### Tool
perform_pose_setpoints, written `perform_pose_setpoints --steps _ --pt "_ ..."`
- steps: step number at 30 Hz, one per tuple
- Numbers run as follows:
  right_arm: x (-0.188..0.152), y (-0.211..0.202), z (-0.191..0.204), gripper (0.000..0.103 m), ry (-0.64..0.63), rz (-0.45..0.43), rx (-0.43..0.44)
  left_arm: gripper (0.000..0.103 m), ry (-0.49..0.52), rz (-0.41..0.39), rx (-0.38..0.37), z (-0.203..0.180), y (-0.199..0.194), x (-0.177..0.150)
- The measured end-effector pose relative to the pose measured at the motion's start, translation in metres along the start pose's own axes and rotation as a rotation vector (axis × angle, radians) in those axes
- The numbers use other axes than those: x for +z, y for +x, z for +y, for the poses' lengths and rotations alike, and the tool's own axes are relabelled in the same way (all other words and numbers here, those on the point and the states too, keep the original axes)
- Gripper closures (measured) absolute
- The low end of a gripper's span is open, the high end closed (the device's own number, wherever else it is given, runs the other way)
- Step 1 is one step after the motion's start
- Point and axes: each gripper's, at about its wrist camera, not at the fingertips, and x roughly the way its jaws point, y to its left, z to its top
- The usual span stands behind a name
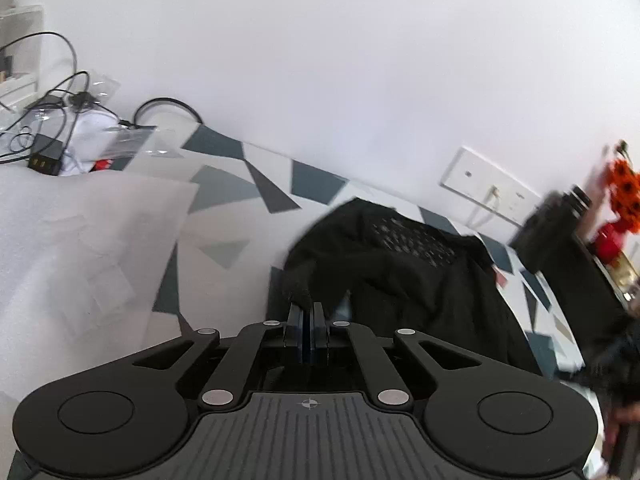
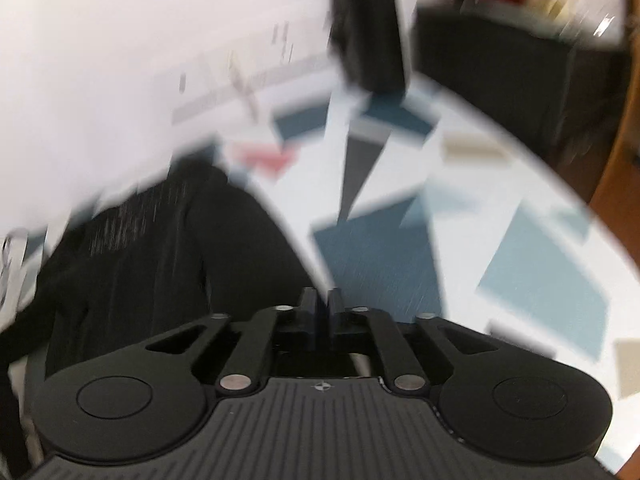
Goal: Fold clothes
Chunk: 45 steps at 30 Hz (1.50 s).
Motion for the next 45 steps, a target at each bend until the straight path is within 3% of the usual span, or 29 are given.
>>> perform_pose_setpoints --steps 1,2,6,9,11,12,13,14,17,20,23,24,26,27,28,33,35,37,41,45 --pt "-0.004 0.002 0.003 0.038 -0.022 0.028 -0.02 0.101 -0.007 -0.009 0.004 -0.001 0.002 0.003" --pt "-0.008 0.003 0.005 0.032 -0.046 0.053 -0.041 0.101 -0.015 -0.018 0.008 -0.001 0.003 0.006" --pt "-0.037 -0.001 0.017 0.031 -0.171 0.112 -0.034 0.101 -0.044 -0.055 0.024 -0.003 0.01 0.019" --pt "-0.058 -0.003 0.024 0.032 -0.287 0.132 -0.027 0.101 -0.056 -0.072 0.009 -0.016 0.036 0.043" --pt "-0.06 -0.006 0.023 0.041 -0.283 0.112 -0.035 0.101 -0.063 -0.081 -0.004 -0.025 0.056 0.061" --pt "-0.058 -0.007 0.02 0.056 -0.264 0.101 -0.038 0.101 -0.066 -0.086 -0.01 -0.03 0.066 0.07" --pt "-0.055 -0.007 0.016 0.08 -0.254 0.088 -0.043 0.101 -0.07 -0.091 -0.017 -0.035 0.076 0.079" --pt "-0.051 -0.006 0.012 0.088 -0.246 0.08 -0.034 0.101 -0.073 -0.096 -0.023 -0.04 0.086 0.088" --pt "-0.033 0.004 -0.004 0.092 -0.196 0.054 -0.016 0.101 -0.083 -0.11 -0.043 -0.055 0.116 0.115" --pt "-0.009 0.018 -0.019 0.093 -0.164 -0.017 -0.092 0.101 -0.093 -0.124 -0.063 -0.069 0.147 0.142" --pt "0.02 0.026 -0.04 0.093 -0.032 -0.109 -0.137 0.098 -0.096 -0.131 -0.077 -0.08 0.17 0.162" --pt "0.028 0.027 -0.046 0.093 0.009 -0.14 -0.15 0.092 -0.085 -0.122 -0.072 -0.079 0.167 0.157" --pt "0.041 0.029 -0.057 0.093 0.072 -0.188 -0.172 0.06 -0.061 -0.104 -0.061 -0.075 0.16 0.146" --pt "0.045 0.031 -0.06 0.093 0.081 -0.188 -0.17 0.036 -0.05 -0.094 -0.056 -0.073 0.156 0.141" --pt "0.049 0.033 -0.064 0.093 0.089 -0.187 -0.167 0.031 -0.038 -0.085 -0.051 -0.071 0.153 0.136" --pt "0.056 0.05 -0.074 0.093 0.123 -0.126 -0.17 0.029 0.019 -0.039 -0.024 -0.061 0.135 0.109" --pt "0.063 0.06 -0.079 0.093 0.168 -0.101 -0.166 0.019 0.042 -0.02 -0.014 -0.057 0.127 0.099" --pt "0.072 0.067 -0.081 0.093 0.224 -0.099 -0.158 0.001 0.065 -0.001 -0.003 -0.053 0.12 0.088" --pt "0.093 0.085 -0.074 0.093 0.305 -0.094 -0.13 0.001 0.106 0.043 0.052 -0.043 0.096 0.051" --pt "0.12 0.104 -0.03 0.093 0.294 -0.164 -0.061 0.001 0.194 0.112 0.131 -0.04 0.08 0.007"
